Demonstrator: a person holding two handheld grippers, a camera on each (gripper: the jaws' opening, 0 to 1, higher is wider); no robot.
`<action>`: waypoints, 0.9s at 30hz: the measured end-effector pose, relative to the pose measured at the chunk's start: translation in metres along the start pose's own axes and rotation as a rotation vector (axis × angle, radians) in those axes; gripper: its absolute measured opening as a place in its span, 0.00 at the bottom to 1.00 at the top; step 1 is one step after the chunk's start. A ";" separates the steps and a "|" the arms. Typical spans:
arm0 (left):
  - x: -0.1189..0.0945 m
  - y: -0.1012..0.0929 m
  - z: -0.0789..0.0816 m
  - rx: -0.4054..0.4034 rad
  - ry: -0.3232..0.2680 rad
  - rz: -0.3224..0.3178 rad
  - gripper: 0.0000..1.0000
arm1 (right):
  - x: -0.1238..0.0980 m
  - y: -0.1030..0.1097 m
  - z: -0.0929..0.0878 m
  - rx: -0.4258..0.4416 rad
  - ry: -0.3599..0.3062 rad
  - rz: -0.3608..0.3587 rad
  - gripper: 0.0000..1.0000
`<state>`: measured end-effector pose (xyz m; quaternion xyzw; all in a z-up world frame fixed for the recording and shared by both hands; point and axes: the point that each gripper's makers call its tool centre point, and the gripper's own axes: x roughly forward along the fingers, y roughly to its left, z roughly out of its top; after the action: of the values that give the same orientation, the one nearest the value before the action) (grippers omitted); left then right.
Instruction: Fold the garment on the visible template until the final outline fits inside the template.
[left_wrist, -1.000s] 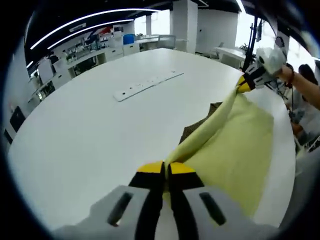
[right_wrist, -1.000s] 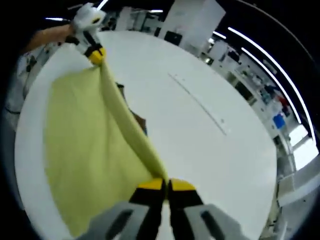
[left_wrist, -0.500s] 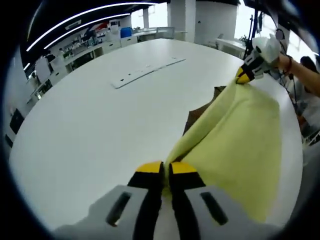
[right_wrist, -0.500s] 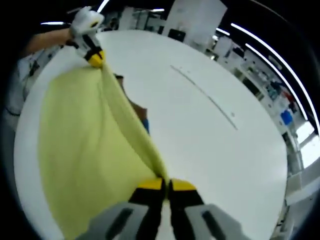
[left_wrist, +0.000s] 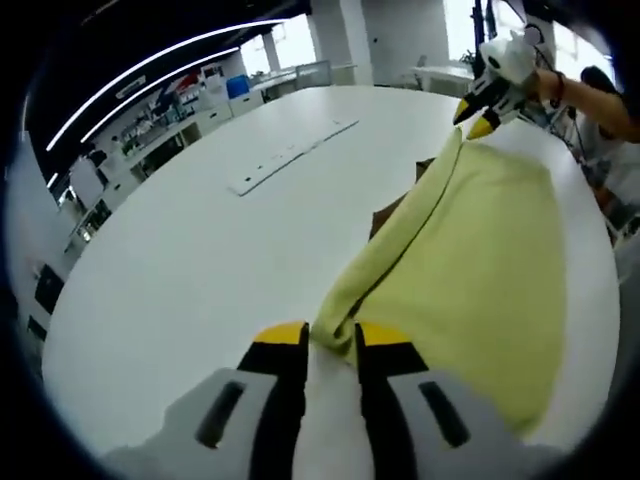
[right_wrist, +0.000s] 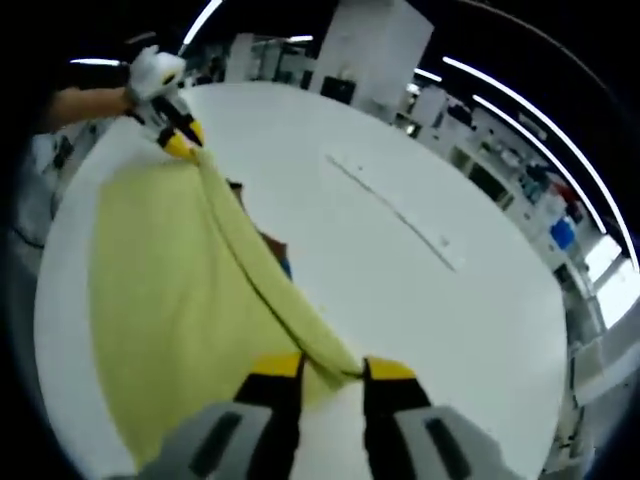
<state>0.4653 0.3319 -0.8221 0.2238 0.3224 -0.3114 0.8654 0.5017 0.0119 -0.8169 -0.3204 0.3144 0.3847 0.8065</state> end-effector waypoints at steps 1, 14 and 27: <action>0.002 0.003 -0.002 0.020 0.004 0.003 0.17 | 0.001 0.001 -0.001 -0.023 0.003 0.000 0.20; 0.018 0.011 -0.007 0.173 0.056 0.076 0.05 | 0.023 -0.004 -0.022 -0.135 0.075 -0.027 0.00; 0.000 0.022 0.002 -0.305 -0.088 0.064 0.01 | 0.014 -0.024 -0.004 0.269 -0.081 -0.043 0.00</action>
<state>0.4808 0.3463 -0.8167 0.0861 0.3202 -0.2410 0.9121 0.5274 0.0031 -0.8230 -0.2004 0.3234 0.3344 0.8622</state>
